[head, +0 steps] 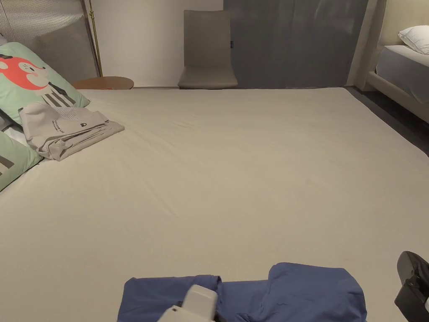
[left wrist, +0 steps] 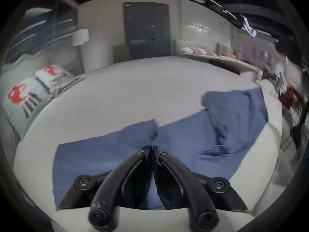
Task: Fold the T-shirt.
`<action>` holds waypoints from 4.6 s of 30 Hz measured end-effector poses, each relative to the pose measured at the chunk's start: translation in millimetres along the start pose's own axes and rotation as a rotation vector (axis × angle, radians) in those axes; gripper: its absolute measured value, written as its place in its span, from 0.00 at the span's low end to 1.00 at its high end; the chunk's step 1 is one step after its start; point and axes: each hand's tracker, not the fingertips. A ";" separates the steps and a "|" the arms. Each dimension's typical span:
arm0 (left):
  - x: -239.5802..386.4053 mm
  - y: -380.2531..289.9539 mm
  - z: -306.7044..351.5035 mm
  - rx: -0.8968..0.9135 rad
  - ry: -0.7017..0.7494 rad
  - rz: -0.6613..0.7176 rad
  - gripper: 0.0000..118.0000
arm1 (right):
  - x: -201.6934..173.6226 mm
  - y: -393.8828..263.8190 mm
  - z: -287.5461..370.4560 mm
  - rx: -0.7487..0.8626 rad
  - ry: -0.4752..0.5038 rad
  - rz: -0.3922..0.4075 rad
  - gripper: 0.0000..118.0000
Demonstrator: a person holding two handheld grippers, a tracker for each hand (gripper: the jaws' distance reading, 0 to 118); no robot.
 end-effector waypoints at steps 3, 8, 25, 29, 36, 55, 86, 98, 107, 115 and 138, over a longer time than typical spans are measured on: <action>15.0 7.7 1.4 -0.021 -0.128 -0.012 0.01 | 1.4 1.9 2.6 0.003 -0.003 -0.006 0.00; -5.7 27.1 20.9 -0.003 -0.232 0.170 0.01 | 4.7 7.6 5.9 0.015 -0.012 0.000 0.00; -288.9 -43.7 53.2 -0.041 -0.597 1.124 0.94 | -25.8 6.3 -3.6 -0.010 0.048 0.022 0.01; -280.1 -62.5 16.4 -0.161 -0.647 1.226 0.92 | -33.4 7.3 -3.3 -0.012 0.069 0.043 0.01; -251.4 -49.4 -8.5 -0.219 -0.582 1.095 0.40 | -33.7 12.1 -1.7 -0.010 0.063 0.044 0.01; -309.7 -25.3 105.6 -0.185 -0.302 1.103 0.06 | -36.5 8.1 -5.4 -0.015 0.099 0.006 0.01; -62.9 92.1 -1.2 -0.085 -0.569 0.723 0.93 | 15.2 3.4 13.8 0.000 0.025 -0.061 0.01; 52.2 63.3 -26.7 -0.039 -0.089 0.160 0.02 | 11.8 3.7 14.3 0.001 0.049 -0.052 0.01; 122.2 74.8 -43.2 -0.077 -0.209 0.058 0.02 | 24.3 4.0 18.0 -0.007 0.013 -0.054 0.01; 62.1 94.1 9.5 0.021 -0.426 0.260 0.02 | 10.2 14.8 1.5 -0.002 0.060 -0.036 0.01; -182.2 2.5 -7.0 -0.157 -0.650 0.978 0.93 | -93.0 -73.7 -140.4 -0.709 0.296 0.170 0.00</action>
